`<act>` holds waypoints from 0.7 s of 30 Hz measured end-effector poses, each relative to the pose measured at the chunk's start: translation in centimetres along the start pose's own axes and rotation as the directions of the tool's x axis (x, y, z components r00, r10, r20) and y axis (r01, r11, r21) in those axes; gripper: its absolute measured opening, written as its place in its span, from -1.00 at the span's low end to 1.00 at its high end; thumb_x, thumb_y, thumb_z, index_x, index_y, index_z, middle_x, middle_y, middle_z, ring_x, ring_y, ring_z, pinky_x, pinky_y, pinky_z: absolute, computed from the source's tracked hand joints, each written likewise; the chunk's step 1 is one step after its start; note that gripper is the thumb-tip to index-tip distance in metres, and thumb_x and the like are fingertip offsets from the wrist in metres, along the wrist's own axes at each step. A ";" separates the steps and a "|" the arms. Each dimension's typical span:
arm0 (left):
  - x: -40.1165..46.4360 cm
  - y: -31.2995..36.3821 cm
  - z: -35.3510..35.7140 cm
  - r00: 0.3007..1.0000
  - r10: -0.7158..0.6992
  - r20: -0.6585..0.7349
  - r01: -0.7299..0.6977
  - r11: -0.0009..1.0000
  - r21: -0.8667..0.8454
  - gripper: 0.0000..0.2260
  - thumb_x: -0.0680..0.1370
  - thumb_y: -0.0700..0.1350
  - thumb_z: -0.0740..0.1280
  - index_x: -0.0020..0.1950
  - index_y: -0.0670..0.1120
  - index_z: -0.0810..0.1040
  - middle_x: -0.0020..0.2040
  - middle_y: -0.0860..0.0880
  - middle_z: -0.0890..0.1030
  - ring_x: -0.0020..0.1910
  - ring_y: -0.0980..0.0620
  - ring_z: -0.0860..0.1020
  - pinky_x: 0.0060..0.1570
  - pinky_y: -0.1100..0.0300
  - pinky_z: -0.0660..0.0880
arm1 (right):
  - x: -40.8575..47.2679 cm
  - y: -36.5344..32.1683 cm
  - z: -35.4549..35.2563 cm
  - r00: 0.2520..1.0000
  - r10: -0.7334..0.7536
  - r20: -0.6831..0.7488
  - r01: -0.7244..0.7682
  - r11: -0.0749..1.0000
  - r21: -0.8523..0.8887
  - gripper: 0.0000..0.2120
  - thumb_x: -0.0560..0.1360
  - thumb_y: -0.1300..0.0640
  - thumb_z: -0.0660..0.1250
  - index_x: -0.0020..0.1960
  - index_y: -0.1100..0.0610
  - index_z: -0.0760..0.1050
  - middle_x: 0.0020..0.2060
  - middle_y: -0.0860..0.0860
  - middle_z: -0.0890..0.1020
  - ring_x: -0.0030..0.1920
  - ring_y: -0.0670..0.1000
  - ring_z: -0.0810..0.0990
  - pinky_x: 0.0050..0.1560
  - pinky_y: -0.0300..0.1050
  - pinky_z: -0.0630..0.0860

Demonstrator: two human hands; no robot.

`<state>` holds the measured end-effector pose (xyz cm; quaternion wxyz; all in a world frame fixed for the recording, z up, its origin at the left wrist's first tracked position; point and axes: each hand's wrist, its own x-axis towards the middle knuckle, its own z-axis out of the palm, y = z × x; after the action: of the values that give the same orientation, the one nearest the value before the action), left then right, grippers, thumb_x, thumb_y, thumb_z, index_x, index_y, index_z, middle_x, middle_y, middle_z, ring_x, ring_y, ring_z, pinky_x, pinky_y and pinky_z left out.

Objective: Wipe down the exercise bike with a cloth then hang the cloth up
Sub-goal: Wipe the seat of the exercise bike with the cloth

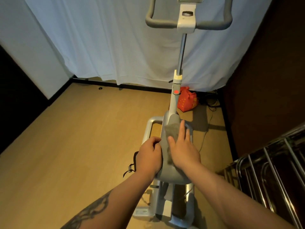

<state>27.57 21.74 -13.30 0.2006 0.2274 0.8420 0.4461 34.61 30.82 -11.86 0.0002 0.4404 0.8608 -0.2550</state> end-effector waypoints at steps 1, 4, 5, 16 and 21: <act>-0.1 0.0 -0.1 1.000 0.011 0.003 -0.011 1.000 0.002 -0.78 0.58 -0.12 0.17 0.05 0.12 0.57 -0.06 0.19 0.60 -0.06 0.14 0.54 -0.17 0.15 0.43 | -1.4 0.2 0.5 1.000 -0.013 -0.019 0.011 0.997 -0.076 -0.35 0.63 -0.19 -0.08 0.55 -0.04 -0.36 0.58 0.10 -0.06 0.47 0.19 0.26 0.36 0.14 0.35; 0.1 0.2 -0.1 1.000 0.027 0.009 -0.027 1.000 0.007 -0.78 0.59 -0.12 0.16 0.05 0.12 0.55 -0.10 0.21 0.57 -0.12 0.21 0.50 -0.24 0.21 0.37 | -2.0 0.7 0.6 1.000 -0.017 0.015 0.020 0.989 -0.147 -0.37 0.63 -0.21 -0.11 0.56 -0.01 -0.30 0.57 0.11 -0.02 0.49 0.16 0.20 0.42 0.12 0.27; 0.2 0.2 -0.1 1.000 0.026 0.015 -0.026 1.000 0.010 -0.79 0.59 -0.12 0.15 0.05 0.11 0.55 -0.11 0.20 0.57 -0.14 0.22 0.49 -0.27 0.24 0.35 | -0.9 0.5 0.4 0.999 0.032 0.024 -0.029 0.994 -0.109 -0.37 0.63 -0.20 -0.10 0.57 -0.01 -0.28 0.57 0.12 0.04 0.44 0.19 0.29 0.34 0.14 0.35; 0.5 -0.6 0.0 0.998 0.040 0.055 -0.042 0.998 0.041 -0.78 0.60 -0.06 0.11 0.11 0.11 0.51 0.00 0.15 0.57 -0.03 0.15 0.51 -0.19 0.18 0.37 | 0.4 -0.7 0.7 0.972 0.235 -0.001 -0.235 0.971 -0.047 -0.34 0.61 -0.23 -0.08 0.58 0.03 -0.23 0.52 0.15 0.19 0.42 0.21 0.32 0.33 0.18 0.34; 0.4 -1.0 0.2 0.996 0.060 0.073 -0.060 0.998 0.000 -0.77 0.60 -0.06 0.10 0.11 0.11 0.52 0.01 0.15 0.58 0.00 0.13 0.54 -0.10 0.13 0.49 | -3.5 -1.5 1.9 0.980 0.100 -0.170 -0.134 0.970 -0.202 -0.32 0.58 -0.27 -0.24 0.59 0.07 -0.14 0.55 0.10 0.15 0.51 0.11 0.18 0.47 0.06 0.17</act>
<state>27.09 21.57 -14.31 0.2174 0.2690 0.8273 0.4426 35.22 26.60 -12.07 -0.0061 0.5070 0.8528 -0.1250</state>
